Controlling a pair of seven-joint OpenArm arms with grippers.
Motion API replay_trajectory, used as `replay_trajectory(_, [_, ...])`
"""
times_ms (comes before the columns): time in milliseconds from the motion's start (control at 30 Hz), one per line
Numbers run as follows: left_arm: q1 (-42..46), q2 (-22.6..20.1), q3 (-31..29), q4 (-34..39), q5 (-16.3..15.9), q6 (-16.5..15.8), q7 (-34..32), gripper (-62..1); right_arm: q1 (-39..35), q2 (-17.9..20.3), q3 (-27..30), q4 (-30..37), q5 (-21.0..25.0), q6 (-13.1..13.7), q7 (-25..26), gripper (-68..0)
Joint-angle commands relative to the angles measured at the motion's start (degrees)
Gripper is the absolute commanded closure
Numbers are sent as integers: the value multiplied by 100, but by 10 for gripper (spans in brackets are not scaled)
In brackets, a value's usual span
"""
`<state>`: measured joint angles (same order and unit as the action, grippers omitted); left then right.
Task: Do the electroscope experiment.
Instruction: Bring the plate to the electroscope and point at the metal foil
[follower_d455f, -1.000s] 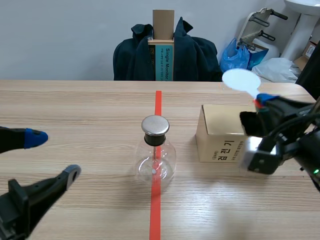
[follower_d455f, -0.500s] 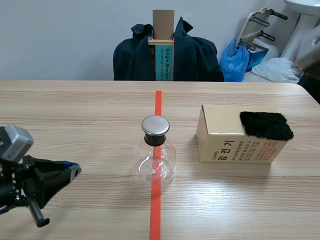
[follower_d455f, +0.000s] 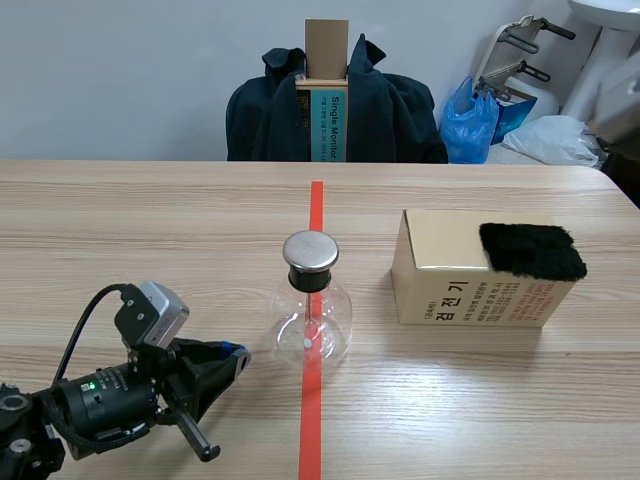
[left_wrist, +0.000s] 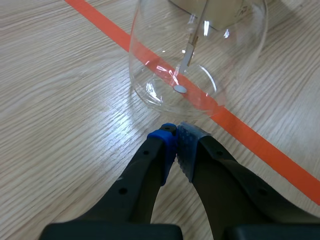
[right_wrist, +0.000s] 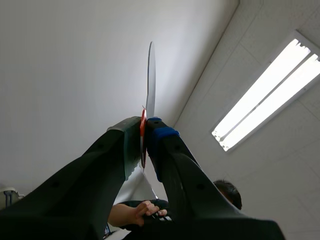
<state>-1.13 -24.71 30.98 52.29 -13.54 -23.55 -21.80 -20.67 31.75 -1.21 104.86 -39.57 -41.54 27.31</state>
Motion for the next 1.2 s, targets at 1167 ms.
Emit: replay_trajectory(1167, [2, -17, -76, 133, -31, -11, -540, -27, 737, -1808, -866, -2973, -2439, 284, 944, -7])
